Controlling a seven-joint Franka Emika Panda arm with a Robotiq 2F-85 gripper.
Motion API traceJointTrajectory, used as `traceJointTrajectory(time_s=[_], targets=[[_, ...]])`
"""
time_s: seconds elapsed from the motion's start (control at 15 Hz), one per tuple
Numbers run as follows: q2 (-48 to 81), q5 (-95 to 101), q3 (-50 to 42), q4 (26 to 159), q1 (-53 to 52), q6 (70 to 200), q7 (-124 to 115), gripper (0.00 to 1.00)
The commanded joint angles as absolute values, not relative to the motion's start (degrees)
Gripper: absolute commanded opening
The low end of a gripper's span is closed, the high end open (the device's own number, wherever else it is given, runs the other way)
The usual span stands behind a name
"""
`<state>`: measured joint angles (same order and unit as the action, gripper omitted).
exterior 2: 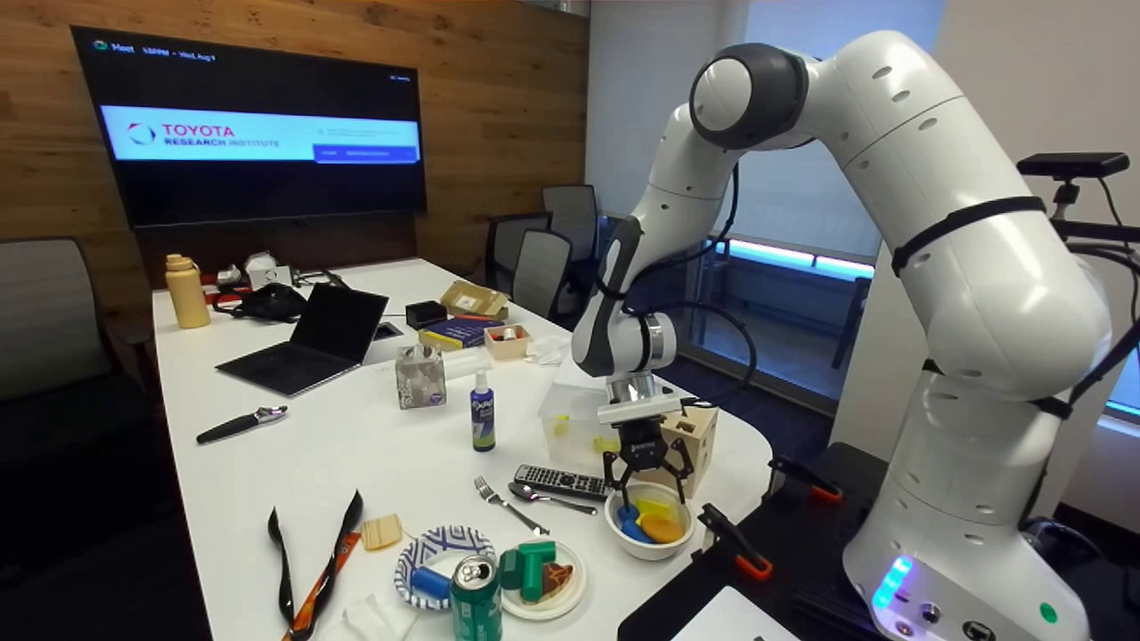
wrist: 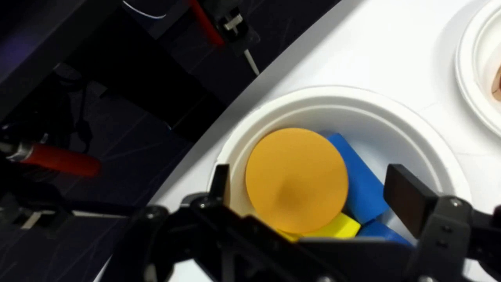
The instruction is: Move some items in the white bowl into the transparent bowl
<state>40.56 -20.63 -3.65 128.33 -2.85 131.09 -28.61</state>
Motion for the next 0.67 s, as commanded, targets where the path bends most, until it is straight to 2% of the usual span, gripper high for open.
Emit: traceJointTrajectory(time_s=[0.0,0.6], targets=[[41.9,-19.5,-5.1,128.7,-6.8,134.5,-34.6,1.00],[41.0,-15.9,-7.6,130.8,-12.3,134.5,-47.1,1.00]])
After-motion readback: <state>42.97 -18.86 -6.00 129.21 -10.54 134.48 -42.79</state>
